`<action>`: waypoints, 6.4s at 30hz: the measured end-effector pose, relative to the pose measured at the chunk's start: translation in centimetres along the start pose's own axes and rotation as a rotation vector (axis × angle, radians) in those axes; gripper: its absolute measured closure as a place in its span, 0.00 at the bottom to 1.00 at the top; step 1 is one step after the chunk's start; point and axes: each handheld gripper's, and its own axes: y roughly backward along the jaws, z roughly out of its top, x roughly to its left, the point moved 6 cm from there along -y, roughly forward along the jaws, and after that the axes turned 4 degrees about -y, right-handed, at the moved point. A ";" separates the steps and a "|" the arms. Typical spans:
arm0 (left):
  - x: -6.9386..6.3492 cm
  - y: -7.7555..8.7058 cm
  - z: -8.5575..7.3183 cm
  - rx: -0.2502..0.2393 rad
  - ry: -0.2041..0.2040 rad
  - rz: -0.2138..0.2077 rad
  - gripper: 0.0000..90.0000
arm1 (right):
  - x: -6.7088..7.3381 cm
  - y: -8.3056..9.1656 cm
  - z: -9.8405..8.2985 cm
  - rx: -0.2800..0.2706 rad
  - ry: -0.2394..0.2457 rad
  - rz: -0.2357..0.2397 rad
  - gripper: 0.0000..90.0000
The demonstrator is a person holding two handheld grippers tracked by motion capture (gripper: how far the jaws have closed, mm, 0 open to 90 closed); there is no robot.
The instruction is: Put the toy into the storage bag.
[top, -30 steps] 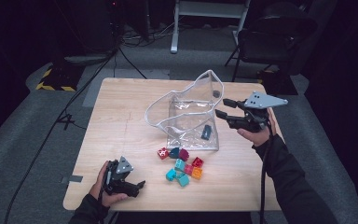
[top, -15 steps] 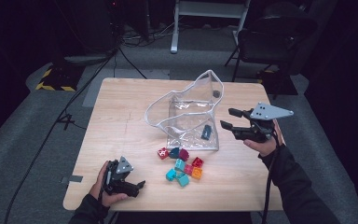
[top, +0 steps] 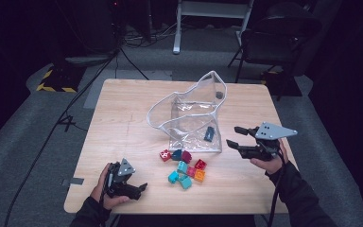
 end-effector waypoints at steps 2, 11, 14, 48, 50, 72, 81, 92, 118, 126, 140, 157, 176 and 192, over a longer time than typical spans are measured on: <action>0.0 0.0 0.0 0.000 0.000 0.000 0.01 | 0.2 0.0 -0.4 0.008 0.004 0.000 0.47; 0.0 0.0 0.0 0.000 0.000 0.000 0.01 | 2.2 -1.5 -4.7 0.079 -0.012 0.060 0.47; 0.0 0.0 0.0 0.000 0.000 0.000 0.01 | 2.7 -2.3 -5.6 0.109 -0.003 0.066 0.47; 0.0 0.0 0.0 0.000 -0.002 0.001 0.01 | 8.7 -8.9 -10.8 0.283 0.042 0.215 0.56; 0.0 0.0 0.0 0.000 0.000 0.000 0.01 | 8.8 -9.1 -10.8 0.286 0.055 0.203 0.65; 0.0 0.0 0.0 -0.001 0.001 0.000 0.01 | 5.5 -4.8 -9.2 0.183 0.014 0.169 0.66; 0.0 0.0 0.0 -0.001 0.001 0.000 0.01 | 4.0 -3.1 -7.9 0.125 -0.014 0.129 0.66; 0.0 0.0 0.0 -0.001 0.001 0.000 0.01 | 1.4 -1.1 -5.6 0.043 -0.048 0.056 0.66; 0.0 0.0 0.0 -0.001 0.002 -0.001 0.01 | -2.2 1.1 0.5 -0.094 -0.045 -0.033 0.66; 0.0 0.0 0.0 -0.001 0.001 -0.001 0.01 | -2.8 1.2 2.7 -0.125 -0.034 -0.056 0.66; 0.0 0.0 0.0 -0.001 0.001 -0.001 0.01 | -3.3 1.0 5.9 -0.161 -0.009 -0.084 0.66; 0.0 0.0 0.0 -0.001 0.001 -0.001 0.01 | -3.4 -0.1 8.8 -0.180 0.011 -0.093 0.66; 0.0 0.0 0.0 -0.001 0.001 0.000 0.01 | -3.0 -3.2 10.8 -0.155 0.021 -0.088 0.66; 0.0 0.0 0.0 0.000 0.001 -0.002 0.01 | -3.4 -6.0 11.0 -0.107 0.006 -0.102 0.66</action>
